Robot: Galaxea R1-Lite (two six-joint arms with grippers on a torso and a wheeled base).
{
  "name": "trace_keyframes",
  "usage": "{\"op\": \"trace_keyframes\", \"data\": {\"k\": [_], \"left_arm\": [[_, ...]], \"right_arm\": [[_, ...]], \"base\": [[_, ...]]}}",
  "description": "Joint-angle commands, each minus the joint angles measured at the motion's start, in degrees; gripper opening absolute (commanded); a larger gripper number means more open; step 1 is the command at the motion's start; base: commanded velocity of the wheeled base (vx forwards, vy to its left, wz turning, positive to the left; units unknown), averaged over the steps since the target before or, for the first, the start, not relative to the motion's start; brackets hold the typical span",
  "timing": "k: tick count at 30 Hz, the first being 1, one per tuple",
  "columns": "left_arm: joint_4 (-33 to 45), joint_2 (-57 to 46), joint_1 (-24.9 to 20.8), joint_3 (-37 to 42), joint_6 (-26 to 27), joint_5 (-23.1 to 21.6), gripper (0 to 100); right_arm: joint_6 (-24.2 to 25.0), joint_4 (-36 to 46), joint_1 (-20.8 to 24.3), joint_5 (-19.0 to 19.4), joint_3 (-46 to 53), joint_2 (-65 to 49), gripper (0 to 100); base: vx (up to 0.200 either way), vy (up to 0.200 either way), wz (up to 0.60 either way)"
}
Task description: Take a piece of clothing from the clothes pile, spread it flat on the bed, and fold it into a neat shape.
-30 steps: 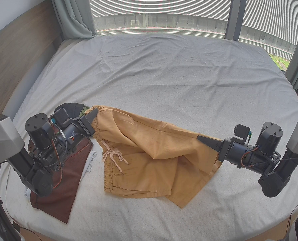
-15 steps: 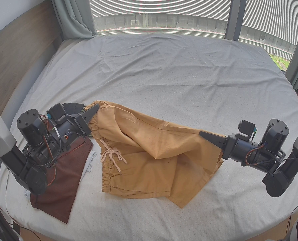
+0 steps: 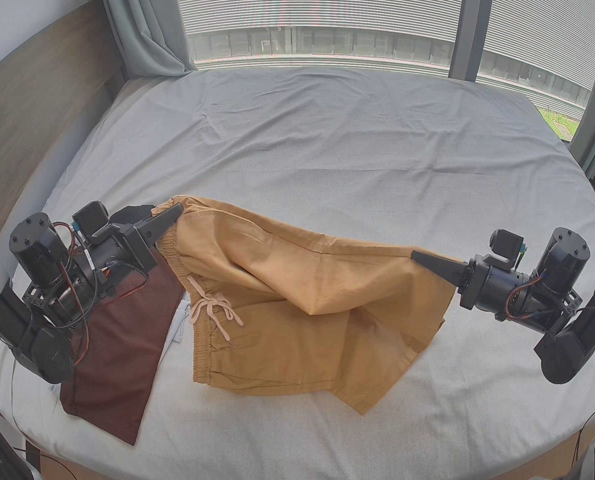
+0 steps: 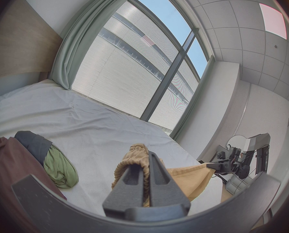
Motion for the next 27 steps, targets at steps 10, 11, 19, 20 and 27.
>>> {"op": "trace_keyframes", "data": {"k": [10, 11, 19, 20, 27], "left_arm": [[0.01, -2.03, 1.49, 0.06, -0.15, -1.02, 0], [0.01, -2.03, 1.49, 0.06, -0.15, -1.02, 0], [0.01, -1.59, 2.37, -0.11, -0.06, -1.02, 0], [0.01, -1.59, 2.46, -0.11, -0.06, -1.02, 0], [0.01, -1.42, 2.99, -0.02, -0.06, -0.93, 0]], "right_arm": [[0.05, 0.01, -2.06, -0.06, -1.17, -1.97, 0], [0.14, 0.01, -2.32, -0.06, -1.34, -2.14, 0], [0.05, -0.08, -3.99, -0.06, -1.96, -2.23, 0], [0.05, 0.01, -4.08, -0.06, -2.22, -2.23, 0], [0.05, -0.08, -4.43, -0.06, -2.31, -2.23, 0]], "base": [[0.0, 0.0, 0.0], [0.0, 0.0, 0.0], [0.0, 0.0, 0.0], [0.0, 0.0, 0.0], [0.0, 0.0, 0.0]]}}
